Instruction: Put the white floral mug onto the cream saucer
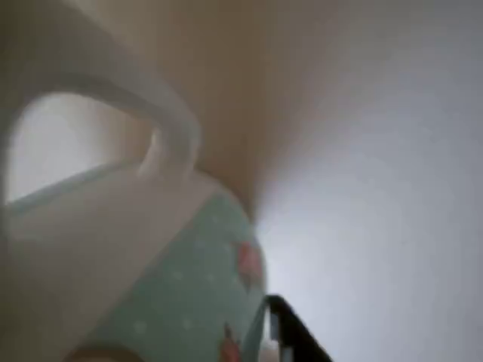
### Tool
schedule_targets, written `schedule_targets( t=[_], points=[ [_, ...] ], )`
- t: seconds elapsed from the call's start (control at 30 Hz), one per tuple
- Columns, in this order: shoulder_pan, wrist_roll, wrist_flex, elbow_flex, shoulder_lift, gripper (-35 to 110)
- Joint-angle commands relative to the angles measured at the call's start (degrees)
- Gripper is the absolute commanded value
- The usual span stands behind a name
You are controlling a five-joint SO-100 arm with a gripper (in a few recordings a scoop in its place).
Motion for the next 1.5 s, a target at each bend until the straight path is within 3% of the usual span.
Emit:
schedule_targets(
  t=[0.0, 0.4, 0.53, 0.83, 1.03, 1.47],
  points=[
    [0.4, -0.4, -4.0, 1.2, -5.6, 11],
    [0.1, -3.1, -2.7, 1.0, -7.7, 6],
    [-0.3, -4.5, -1.1, 0.8, -8.2, 19],
    [-0.5, -5.1, -1.1, 0.7, -9.8, 20],
    [-0.4, -5.2, -0.7, 0.7, -10.1, -1],
    [2.2, -6.5, 7.4, -2.3, -1.4, -2]
  ],
)
